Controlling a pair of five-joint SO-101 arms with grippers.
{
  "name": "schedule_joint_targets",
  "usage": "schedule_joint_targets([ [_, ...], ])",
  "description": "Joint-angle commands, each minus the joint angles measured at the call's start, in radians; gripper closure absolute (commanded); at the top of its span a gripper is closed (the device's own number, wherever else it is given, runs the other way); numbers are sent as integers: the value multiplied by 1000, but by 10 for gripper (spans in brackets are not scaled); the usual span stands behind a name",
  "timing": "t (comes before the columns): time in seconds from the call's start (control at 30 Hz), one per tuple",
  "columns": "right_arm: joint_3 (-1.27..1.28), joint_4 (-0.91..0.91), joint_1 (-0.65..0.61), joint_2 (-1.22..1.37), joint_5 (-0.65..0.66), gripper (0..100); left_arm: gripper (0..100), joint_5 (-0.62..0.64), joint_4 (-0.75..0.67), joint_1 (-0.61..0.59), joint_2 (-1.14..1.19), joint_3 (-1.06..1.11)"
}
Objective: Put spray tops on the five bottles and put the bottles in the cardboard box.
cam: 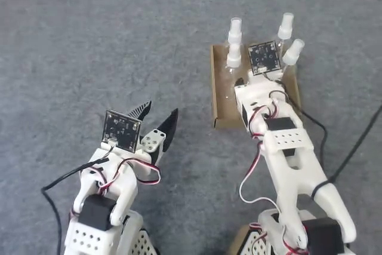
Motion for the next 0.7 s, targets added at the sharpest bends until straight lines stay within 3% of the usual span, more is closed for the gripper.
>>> schedule_joint_targets([
  [0.0,-97,41,-2,-13,-5,825,812,-5,-25,0,-14,-7],
  [0.27,-222,202,-2,-59,-5,825,812,-5,-25,-5,-14,-7],
  [0.67,-296,615,-1,-510,-3,829,814,-6,-25,-6,-14,-7],
])
